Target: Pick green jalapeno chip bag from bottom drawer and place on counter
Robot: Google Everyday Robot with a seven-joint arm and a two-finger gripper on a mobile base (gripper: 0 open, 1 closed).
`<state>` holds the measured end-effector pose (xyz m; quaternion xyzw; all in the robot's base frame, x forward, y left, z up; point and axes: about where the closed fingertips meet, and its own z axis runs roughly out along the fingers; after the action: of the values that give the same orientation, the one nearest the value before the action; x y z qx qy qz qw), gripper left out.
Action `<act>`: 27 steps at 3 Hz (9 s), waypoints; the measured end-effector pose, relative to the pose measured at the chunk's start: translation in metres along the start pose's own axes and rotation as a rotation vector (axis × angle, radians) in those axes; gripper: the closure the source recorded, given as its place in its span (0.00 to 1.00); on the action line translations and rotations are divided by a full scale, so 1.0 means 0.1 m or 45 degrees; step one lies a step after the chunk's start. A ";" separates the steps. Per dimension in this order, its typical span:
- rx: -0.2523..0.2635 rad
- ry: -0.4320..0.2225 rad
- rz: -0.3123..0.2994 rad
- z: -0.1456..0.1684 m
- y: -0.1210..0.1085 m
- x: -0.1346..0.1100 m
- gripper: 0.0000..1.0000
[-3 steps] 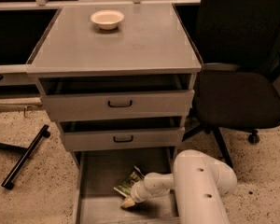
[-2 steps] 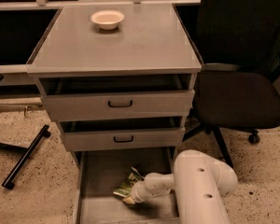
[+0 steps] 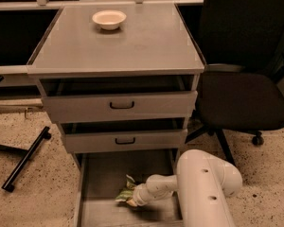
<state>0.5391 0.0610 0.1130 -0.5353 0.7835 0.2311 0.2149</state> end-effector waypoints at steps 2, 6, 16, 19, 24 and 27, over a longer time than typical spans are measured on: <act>0.008 0.017 -0.028 -0.23 0.35 -0.06 1.00; 0.268 -0.023 -0.326 -1.19 0.74 -2.05 1.00; 0.571 -0.020 -0.689 -5.00 0.91 -3.87 1.00; 0.743 0.066 -0.791 -5.69 0.54 -4.30 1.00; 0.950 0.313 -0.857 -6.42 -1.50 -5.33 1.00; 0.670 0.257 -0.755 -5.86 -1.65 -4.88 0.52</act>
Offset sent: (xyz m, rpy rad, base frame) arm -0.1084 -0.0445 0.4906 -0.2333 -0.6022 -0.2417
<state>0.8045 0.0216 0.8457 -0.6847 0.6447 -0.1030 0.3239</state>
